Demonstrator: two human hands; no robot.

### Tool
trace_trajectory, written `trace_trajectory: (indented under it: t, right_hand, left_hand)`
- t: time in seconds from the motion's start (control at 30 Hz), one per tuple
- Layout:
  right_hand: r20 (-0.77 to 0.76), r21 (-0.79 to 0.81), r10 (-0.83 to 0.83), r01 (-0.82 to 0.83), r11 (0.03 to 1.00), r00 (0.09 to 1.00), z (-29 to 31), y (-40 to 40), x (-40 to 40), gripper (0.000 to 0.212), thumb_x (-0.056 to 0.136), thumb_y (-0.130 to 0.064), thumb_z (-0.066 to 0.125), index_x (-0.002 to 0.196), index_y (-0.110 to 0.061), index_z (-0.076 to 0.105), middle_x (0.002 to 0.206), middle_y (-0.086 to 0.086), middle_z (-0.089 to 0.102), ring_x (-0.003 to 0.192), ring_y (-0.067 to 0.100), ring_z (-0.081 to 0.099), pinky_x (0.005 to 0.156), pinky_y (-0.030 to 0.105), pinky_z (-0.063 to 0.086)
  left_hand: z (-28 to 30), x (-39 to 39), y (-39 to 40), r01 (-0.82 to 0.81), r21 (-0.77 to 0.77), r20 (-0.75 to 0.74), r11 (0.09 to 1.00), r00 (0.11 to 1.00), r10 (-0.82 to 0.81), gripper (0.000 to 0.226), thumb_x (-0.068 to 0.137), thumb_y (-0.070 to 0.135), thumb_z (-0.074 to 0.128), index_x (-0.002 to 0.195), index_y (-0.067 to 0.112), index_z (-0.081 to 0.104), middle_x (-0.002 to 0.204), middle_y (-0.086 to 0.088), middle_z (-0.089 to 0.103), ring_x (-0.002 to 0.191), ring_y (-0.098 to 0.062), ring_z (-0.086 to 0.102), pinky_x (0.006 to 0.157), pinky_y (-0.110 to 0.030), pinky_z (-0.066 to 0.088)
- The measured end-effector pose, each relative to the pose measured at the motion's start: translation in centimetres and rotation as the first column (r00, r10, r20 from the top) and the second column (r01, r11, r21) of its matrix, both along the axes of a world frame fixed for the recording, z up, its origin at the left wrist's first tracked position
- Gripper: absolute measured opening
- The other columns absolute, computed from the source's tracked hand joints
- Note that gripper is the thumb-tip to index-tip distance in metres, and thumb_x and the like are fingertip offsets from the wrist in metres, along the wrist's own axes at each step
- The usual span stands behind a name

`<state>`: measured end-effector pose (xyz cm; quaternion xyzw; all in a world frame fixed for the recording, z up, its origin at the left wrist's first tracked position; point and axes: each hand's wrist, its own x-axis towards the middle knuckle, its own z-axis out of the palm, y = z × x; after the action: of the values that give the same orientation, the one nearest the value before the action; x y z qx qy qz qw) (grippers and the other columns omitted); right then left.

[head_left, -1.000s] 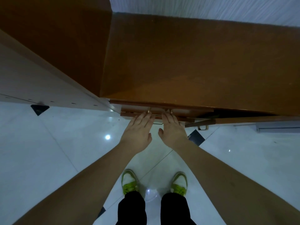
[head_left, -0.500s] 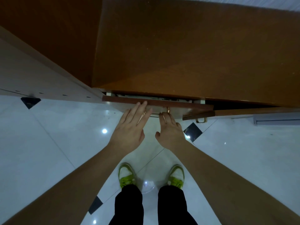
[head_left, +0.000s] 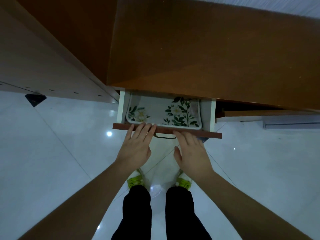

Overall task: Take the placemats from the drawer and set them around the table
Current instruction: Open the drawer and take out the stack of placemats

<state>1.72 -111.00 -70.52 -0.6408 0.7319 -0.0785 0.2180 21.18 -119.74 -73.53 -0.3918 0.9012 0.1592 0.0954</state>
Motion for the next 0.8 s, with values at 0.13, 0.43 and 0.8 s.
trace_trajectory:
  t: [0.13, 0.43, 0.8]
  right_hand:
    - [-0.115, 0.117, -0.071, 0.084, 0.990, 0.991, 0.1, -0.6, -1.8, 0.066, 0.094, -0.028, 0.055, 0.153, -0.012, 0.029, 0.147, 0.013, 0.043, 0.138, 0.030, 0.038, 0.115, 0.046, 0.028]
    - [-0.129, 0.280, -0.106, 0.139, 0.950, 0.986, -1.3, 1.7, -0.7, 0.067, 0.094, -0.029, 0.056, 0.152, -0.011, 0.029, 0.152, 0.017, 0.036, 0.144, 0.034, 0.028, 0.119, 0.046, 0.018]
    - [-0.115, 0.369, -0.010, 0.052, 0.928, 0.993, -0.7, 5.9, 0.2, 0.062, 0.097, -0.036, 0.049, 0.152, -0.015, 0.031, 0.150, 0.010, 0.040, 0.140, 0.029, 0.034, 0.118, 0.042, 0.020]
  left_hand:
    - [0.7, -0.5, -0.3, -0.073, 0.093, -0.041, 0.993, 0.996, 0.078, 0.070, 0.083, 0.016, 0.061, 0.149, 0.010, 0.041, 0.147, -0.008, 0.049, 0.139, -0.027, 0.042, 0.120, -0.050, 0.021]
    - [1.1, -0.7, -0.6, -0.129, 0.129, -0.104, 0.983, 0.984, 0.143, 0.037, 0.101, 0.031, 0.047, 0.130, 0.012, 0.059, 0.122, -0.009, 0.062, 0.113, -0.029, 0.054, 0.108, -0.040, 0.032]
    - [1.7, 1.1, 4.0, -0.111, 0.168, 0.005, 0.980, 0.994, 0.112, 0.036, 0.099, 0.032, 0.046, 0.129, 0.016, 0.056, 0.123, -0.005, 0.058, 0.114, -0.026, 0.052, 0.099, -0.040, 0.038]
